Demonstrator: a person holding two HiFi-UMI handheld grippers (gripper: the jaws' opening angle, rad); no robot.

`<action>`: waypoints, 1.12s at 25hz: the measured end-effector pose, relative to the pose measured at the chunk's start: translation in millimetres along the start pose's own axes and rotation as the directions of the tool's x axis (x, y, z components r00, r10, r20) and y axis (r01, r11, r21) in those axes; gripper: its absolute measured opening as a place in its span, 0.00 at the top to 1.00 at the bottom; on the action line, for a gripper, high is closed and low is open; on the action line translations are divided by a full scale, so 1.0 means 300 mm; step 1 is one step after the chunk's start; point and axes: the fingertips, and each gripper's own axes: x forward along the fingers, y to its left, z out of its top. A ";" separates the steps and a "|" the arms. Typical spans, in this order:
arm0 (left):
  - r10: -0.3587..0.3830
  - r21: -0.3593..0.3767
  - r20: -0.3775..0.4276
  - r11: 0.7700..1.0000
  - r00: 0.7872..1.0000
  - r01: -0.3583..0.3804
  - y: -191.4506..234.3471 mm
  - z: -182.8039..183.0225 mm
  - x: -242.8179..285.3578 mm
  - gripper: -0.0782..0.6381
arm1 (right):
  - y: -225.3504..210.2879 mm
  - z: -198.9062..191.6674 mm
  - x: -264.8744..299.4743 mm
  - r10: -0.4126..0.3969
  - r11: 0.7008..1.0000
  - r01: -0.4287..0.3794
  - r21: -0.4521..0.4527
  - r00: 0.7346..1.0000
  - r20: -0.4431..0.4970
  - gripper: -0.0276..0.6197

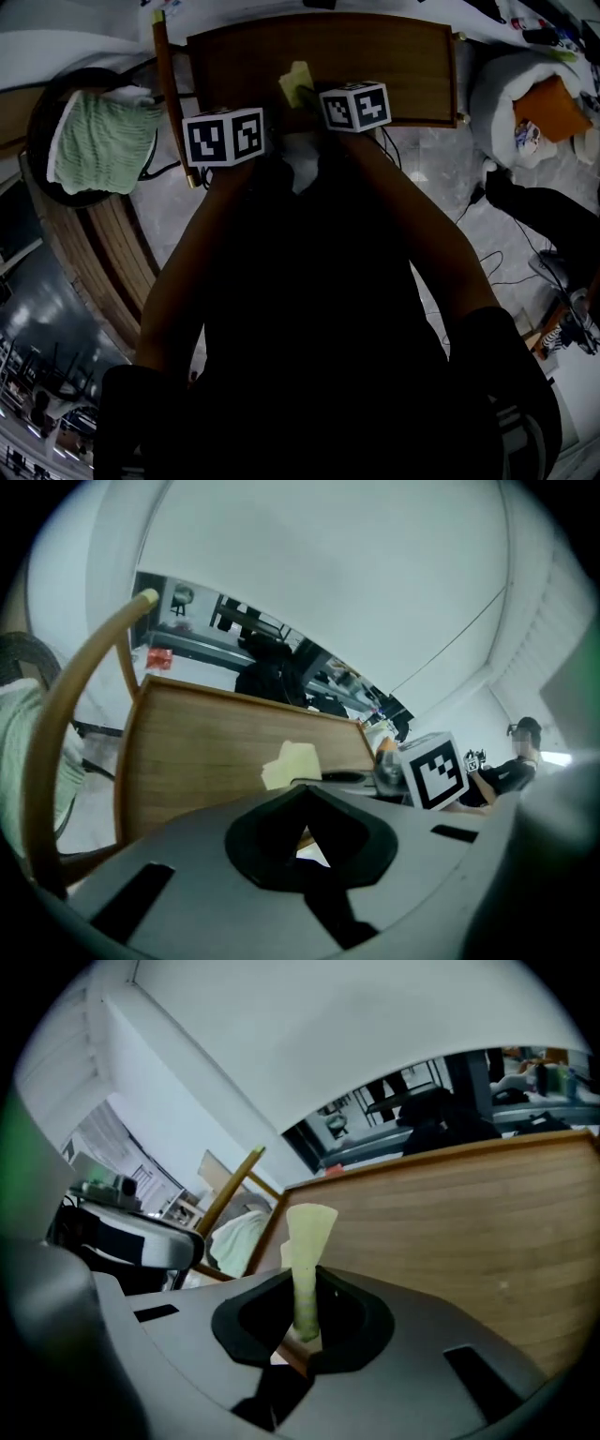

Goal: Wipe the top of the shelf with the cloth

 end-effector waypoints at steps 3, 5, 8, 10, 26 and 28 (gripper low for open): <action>0.020 0.022 -0.002 1.000 1.000 -0.020 0.101 -0.009 -0.128 0.88 | 0.173 -0.047 0.165 0.066 0.997 -0.067 -0.026 0.996 -0.052 0.88; 0.034 0.024 -0.002 0.999 0.999 -0.034 0.162 -0.017 -0.211 0.88 | 0.259 -0.080 0.258 0.090 0.995 -0.094 -0.045 0.992 -0.092 0.88; 0.075 0.052 -0.017 0.996 0.997 -0.074 0.251 -0.034 -0.310 0.88 | 0.342 -0.129 0.372 0.092 0.994 -0.100 -0.048 0.986 -0.141 0.88; 0.093 0.065 -0.037 0.994 0.995 -0.091 0.297 -0.051 -0.344 0.88 | 0.369 -0.157 0.429 0.082 0.994 -0.094 -0.065 0.983 -0.164 0.88; 0.128 0.044 -0.096 0.991 0.987 -0.125 0.370 -0.140 -0.331 0.88 | 0.426 -0.261 0.529 0.021 0.965 -0.126 -0.228 0.909 -0.415 0.88; 0.126 0.040 -0.093 0.992 0.988 -0.123 0.364 -0.141 -0.321 0.88 | 0.397 -0.264 0.510 0.025 0.969 -0.126 -0.212 0.905 -0.425 0.88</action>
